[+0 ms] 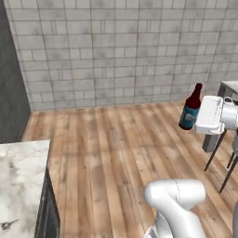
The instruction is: Open the cabinet directly in front. Then move the beer and the mug to the dining counter with the candle on it.
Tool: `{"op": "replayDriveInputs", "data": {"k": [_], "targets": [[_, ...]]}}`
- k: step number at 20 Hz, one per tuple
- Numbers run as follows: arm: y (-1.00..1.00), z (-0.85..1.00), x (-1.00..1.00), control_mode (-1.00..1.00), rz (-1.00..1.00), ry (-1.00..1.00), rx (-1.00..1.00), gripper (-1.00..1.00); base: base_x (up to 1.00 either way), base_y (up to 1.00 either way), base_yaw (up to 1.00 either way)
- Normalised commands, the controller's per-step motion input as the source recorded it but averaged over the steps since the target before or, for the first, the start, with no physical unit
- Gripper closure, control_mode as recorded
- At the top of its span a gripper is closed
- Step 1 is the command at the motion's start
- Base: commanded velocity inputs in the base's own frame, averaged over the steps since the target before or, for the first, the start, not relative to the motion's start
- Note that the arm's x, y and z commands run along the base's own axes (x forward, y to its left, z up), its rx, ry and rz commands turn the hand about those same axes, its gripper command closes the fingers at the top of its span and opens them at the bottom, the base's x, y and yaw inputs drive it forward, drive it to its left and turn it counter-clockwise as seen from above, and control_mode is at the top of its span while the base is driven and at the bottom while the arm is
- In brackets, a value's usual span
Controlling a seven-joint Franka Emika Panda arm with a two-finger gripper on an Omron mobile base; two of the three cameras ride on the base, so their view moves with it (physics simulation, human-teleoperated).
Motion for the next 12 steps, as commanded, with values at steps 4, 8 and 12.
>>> {"op": "replayDriveInputs", "data": {"k": [4,8,12], "targets": [[0.00,0.00,0.00,1.00,0.00,0.00,0.00,1.00,0.96,0.00,-0.60],[0.00,0.00,0.00,1.00,0.00,0.00,0.00,1.00,0.43,0.00,-0.93],[0.00,0.00,0.00,1.00,0.00,0.00,0.00,1.00,0.11,0.00,-1.00]]}}
